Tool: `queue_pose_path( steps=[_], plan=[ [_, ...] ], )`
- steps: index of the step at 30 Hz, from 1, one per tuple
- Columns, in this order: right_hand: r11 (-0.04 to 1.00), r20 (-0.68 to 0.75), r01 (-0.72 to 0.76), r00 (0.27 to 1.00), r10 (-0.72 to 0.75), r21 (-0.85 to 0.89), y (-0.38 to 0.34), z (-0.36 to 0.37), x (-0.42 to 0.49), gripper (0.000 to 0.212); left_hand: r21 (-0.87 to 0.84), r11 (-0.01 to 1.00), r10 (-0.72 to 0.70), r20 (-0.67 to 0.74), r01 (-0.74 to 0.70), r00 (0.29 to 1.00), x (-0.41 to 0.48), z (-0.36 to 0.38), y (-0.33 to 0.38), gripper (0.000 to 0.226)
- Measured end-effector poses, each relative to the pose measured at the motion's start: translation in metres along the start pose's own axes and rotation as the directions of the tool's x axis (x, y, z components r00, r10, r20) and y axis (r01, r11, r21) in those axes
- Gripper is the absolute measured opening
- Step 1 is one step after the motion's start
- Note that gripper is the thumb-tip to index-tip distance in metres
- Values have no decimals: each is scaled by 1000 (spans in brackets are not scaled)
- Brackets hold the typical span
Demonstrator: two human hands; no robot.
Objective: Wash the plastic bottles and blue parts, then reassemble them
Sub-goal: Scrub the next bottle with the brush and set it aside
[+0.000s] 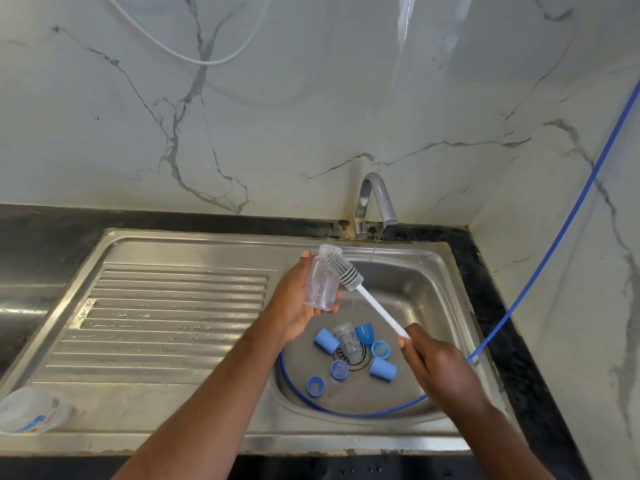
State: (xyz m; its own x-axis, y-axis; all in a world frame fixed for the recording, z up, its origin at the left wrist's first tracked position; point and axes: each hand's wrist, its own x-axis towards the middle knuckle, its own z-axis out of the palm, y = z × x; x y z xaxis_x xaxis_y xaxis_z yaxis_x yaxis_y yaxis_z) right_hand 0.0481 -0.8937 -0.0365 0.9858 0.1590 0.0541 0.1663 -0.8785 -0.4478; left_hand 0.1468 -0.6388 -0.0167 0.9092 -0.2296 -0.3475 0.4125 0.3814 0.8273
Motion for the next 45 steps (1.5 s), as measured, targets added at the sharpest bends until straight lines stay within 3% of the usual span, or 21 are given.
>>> queue_pose_path(
  steps=[5,9,13,18,23,28,31,34,40,42,45],
  plan=[
    [1000,-38,-23,999,23,14,-12,-7,5,24,180,983,39,-27,-34,999,-1,-19,5,47],
    [997,-20,-71,997,72,42,-18,-1,-3,30,231,971,-60,-15,62,998,-9,-32,15,46],
    [998,33,-52,998,51,18,-29,10,-12,15,393,918,-73,43,51,996,-10,-41,24,45],
    [994,4,-103,995,103,-38,-41,19,-13,21,584,811,17,35,-35,999,-3,-41,16,39],
    [989,-34,-145,989,143,-38,-52,25,-19,21,483,875,47,-33,-25,998,-2,-44,20,36],
    [988,-45,-139,990,136,-63,-56,27,-11,27,622,779,105,-1,-82,994,-2,-50,15,38],
    [985,-41,-147,989,144,-87,-59,29,-19,41,598,795,168,-48,-106,985,-1,-55,24,37],
    [988,-71,-151,986,148,-29,-61,31,-26,46,594,798,143,-24,-101,989,-4,-55,26,35],
    [986,-87,-152,985,146,-66,-61,31,-17,12,324,945,51,-18,-42,999,-7,-46,21,29],
    [980,-87,-191,979,185,-54,-57,30,-26,13,266,964,11,-4,-10,1000,-10,-47,22,26],
    [989,-97,-127,988,120,-73,-60,33,-18,10,207,978,-37,40,27,999,-13,-46,18,21]
  ],
)
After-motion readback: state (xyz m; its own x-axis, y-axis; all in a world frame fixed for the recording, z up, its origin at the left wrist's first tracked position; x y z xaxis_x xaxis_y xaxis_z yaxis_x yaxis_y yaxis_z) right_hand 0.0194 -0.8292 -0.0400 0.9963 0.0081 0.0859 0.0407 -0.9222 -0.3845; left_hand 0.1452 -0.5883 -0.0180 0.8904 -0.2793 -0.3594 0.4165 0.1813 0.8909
